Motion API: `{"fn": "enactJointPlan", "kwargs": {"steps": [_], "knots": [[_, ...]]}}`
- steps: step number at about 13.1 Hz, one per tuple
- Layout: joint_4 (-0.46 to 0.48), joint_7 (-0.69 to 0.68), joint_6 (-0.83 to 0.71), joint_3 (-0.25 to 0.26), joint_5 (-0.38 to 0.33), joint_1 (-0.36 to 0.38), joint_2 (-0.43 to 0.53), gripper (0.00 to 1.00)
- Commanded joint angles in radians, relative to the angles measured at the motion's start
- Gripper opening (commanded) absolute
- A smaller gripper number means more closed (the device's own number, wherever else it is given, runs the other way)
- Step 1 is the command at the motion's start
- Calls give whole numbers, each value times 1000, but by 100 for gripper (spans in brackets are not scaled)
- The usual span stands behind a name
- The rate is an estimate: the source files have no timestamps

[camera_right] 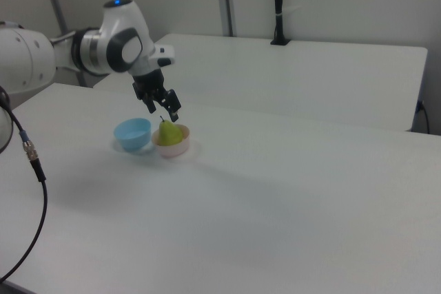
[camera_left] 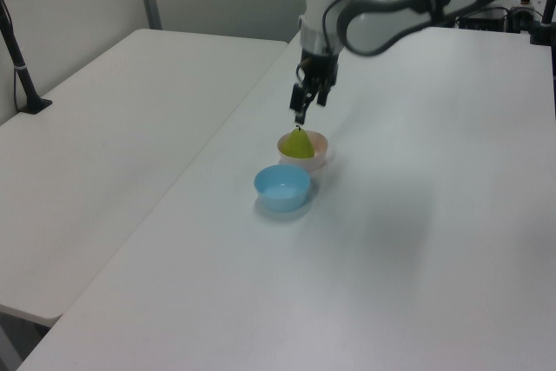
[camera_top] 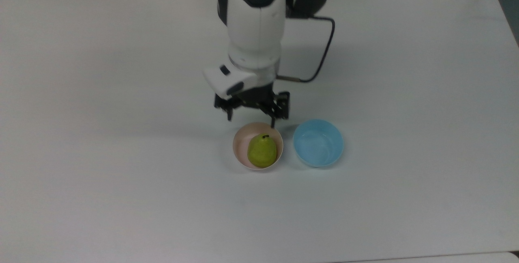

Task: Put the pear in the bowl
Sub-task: 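Open the gripper to release the pear into the pink bowl, raise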

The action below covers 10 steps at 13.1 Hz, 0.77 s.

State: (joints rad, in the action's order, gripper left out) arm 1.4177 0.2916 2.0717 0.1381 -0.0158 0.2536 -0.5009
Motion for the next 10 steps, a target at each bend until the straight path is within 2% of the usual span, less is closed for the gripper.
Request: {"fn": "enactJointPlan", "kwargs": {"steps": [1, 3, 5, 8, 10], "knots": [[32, -129, -209, 8, 10, -66, 126, 100], [32, -201, -307, 8, 8, -115, 172, 100], [33, -209, -369, 9, 11, -152, 206, 100], [33, -198, -389, 12, 57, -154, 214, 100], [33, -198, -406, 14, 63, -155, 216, 100]]}}
